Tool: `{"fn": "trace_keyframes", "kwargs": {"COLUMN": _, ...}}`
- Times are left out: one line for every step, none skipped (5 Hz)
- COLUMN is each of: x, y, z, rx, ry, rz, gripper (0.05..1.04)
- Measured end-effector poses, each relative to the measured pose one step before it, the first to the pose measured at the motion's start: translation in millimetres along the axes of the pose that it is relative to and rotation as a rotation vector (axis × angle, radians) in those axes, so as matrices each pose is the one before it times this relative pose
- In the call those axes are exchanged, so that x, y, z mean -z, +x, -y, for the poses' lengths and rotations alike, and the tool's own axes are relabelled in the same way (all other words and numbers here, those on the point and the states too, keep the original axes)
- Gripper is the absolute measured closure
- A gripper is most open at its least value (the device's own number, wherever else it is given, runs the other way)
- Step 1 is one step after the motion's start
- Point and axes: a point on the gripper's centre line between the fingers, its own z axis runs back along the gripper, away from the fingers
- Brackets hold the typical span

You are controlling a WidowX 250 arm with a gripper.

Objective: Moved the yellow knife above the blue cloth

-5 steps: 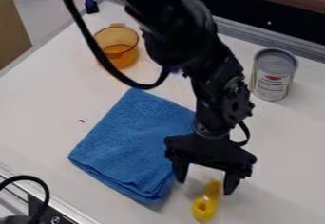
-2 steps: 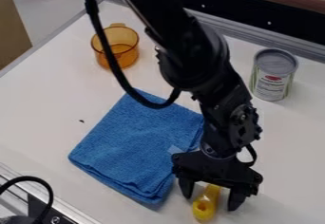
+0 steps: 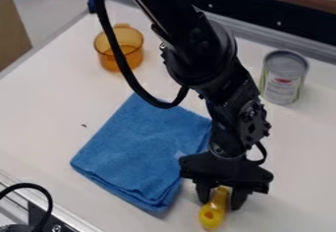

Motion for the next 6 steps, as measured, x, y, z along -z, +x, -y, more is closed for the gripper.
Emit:
{"fn": "trace_keyframes", "kwargs": {"x": -2.04, "y": 2.76, "z": 1.10, "rx": 0.0023, "ry": -0.0281, "rz": -0.0089, "gripper": 0.754}}
{"fn": "trace_keyframes", "kwargs": {"x": -2.03, "y": 1.69, "z": 0.76, "rx": -0.0171, "ry": -0.0134, "rz": 0.0007, "gripper": 0.774}}
{"fn": "trace_keyframes", "kwargs": {"x": -7.58, "y": 8.62, "z": 8.89, "rx": -0.0277, "ry": -0.0090, "rz": -0.0241, "gripper": 0.775}}
{"fn": "trace_keyframes", "kwargs": {"x": -12.32, "y": 18.94, "z": 12.72, "rx": -0.0910, "ry": -0.0308, "rz": 0.0027, "gripper": 0.775}}
{"fn": "trace_keyframes", "kwargs": {"x": -12.65, "y": 24.36, "z": 6.39, "rx": -0.1351, "ry": -0.0195, "rz": 0.0437, "gripper": 0.775}}
{"fn": "trace_keyframes", "kwargs": {"x": -6.25, "y": 33.90, "z": -7.41, "rx": -0.2362, "ry": 0.0075, "rz": 0.1431, "gripper": 0.775}}
